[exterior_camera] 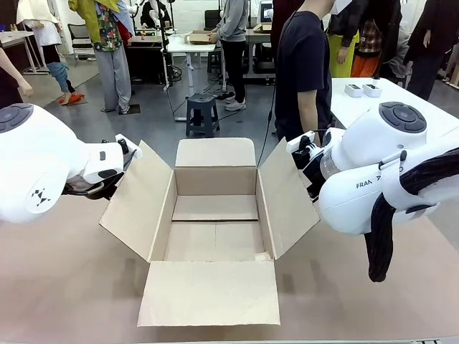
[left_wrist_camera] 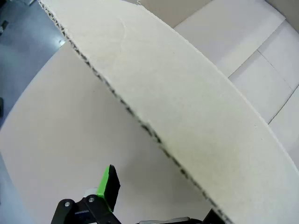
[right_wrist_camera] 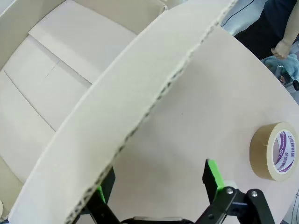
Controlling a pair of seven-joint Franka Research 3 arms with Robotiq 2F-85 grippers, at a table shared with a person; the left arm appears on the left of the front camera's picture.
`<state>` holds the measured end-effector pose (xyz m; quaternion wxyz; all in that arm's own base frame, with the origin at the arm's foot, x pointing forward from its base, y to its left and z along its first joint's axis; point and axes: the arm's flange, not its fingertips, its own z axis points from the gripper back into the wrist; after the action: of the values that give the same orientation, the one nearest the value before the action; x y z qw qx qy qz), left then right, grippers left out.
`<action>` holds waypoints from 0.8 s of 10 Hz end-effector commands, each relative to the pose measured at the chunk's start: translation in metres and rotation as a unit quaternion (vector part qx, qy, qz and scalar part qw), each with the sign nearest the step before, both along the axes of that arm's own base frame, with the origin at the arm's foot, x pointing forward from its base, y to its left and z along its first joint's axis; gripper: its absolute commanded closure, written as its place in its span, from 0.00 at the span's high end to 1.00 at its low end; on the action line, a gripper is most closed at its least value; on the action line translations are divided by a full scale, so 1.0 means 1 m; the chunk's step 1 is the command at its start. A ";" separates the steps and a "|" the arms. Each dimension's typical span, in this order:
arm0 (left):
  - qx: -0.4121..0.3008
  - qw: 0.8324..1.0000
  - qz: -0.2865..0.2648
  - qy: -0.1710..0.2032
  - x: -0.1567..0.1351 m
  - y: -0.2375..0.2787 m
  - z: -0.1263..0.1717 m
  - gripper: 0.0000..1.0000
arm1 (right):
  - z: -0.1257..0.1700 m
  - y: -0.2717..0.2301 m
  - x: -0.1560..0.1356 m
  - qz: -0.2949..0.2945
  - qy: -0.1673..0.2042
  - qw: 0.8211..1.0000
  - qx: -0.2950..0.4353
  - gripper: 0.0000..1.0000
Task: Wrap the clocks to prevent damage.
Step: Open the side flaps of the Package Box.
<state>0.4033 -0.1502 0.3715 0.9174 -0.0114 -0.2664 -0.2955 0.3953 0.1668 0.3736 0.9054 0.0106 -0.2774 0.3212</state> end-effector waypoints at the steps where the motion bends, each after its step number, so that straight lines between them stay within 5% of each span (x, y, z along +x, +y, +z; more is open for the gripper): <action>1: 0.000 1.000 0.000 0.000 0.000 0.000 0.000 1.00 | 0.000 0.000 0.000 0.000 0.000 1.000 0.000 1.00; 8: 0.000 1.000 0.000 0.000 0.000 0.000 0.000 1.00 | 0.000 0.000 0.000 0.000 0.000 1.000 0.000 1.00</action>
<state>0.4033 -0.1502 0.3715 0.9174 -0.0114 -0.2664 -0.2955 0.3953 0.1668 0.3736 0.9054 0.0106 -0.2774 0.3212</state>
